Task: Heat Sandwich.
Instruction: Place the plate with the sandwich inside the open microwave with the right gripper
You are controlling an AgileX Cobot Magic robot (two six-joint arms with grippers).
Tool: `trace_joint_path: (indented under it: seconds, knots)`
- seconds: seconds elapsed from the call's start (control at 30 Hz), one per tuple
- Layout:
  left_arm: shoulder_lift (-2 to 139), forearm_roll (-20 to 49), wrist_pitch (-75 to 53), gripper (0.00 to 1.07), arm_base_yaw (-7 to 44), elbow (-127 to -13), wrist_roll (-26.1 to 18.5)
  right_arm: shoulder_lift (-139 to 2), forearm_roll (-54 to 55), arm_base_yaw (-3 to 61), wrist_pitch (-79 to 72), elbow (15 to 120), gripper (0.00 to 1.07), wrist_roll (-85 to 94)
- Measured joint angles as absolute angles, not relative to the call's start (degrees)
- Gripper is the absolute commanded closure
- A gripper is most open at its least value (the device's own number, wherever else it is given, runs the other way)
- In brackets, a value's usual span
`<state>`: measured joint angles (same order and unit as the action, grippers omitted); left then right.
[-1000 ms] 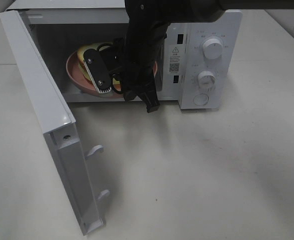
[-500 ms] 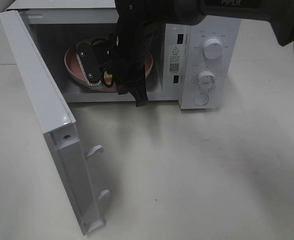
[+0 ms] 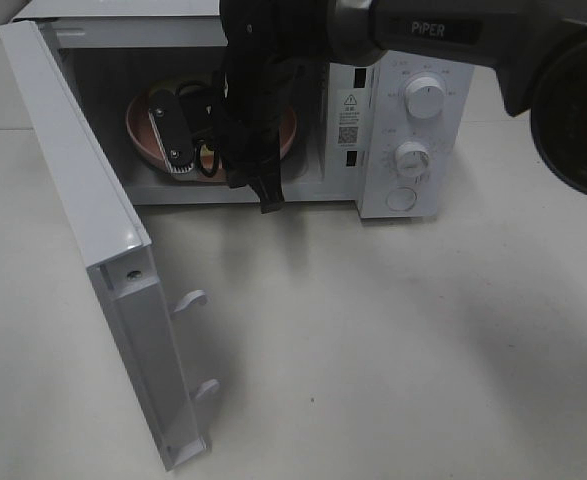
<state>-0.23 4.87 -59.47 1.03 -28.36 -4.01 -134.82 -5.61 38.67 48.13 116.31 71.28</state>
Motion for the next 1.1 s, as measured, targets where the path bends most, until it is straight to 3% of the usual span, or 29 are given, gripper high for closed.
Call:
trace_joint_path:
  seconds: [0.4,0.63,0.8,0.83,0.87,0.97,1.0,1.1]
  knots:
    - [-0.23,4.87,-59.47,0.09,1.03,-28.36,-4.01,-137.85,-5.73,37.76,47.21,118.60,1.06,71.05]
    - [-0.23,4.87,-59.47,0.09,1.03,-28.36,-4.01,-138.20,-5.67,37.76,46.47,119.40,1.00,70.70]
    - [-0.23,4.87,-59.47,0.09,1.03,-28.36,-4.01,-138.20,-5.73,37.76,45.09,119.40,0.83,69.84]
    - [-0.23,4.87,-59.47,0.09,1.03,-28.36,-4.01,-138.20,-5.73,37.76,44.81,119.40,0.73,69.84]
    - [-0.23,4.87,-59.47,0.09,1.03,-28.36,-4.01,-138.20,-5.73,37.76,44.81,119.40,0.73,69.84]
    - [-0.23,4.87,-59.47,0.09,1.03,-28.36,-4.01,-138.20,-5.73,37.76,44.58,119.75,0.56,69.79]
    - [-0.23,4.87,-59.47,0.09,1.03,-28.36,-4.01,-138.20,-5.73,37.76,44.58,119.81,0.46,69.79]
    - [-0.23,4.87,-59.47,0.09,1.03,-28.36,-4.01,-138.20,-5.73,37.76,44.46,119.92,0.40,69.67]
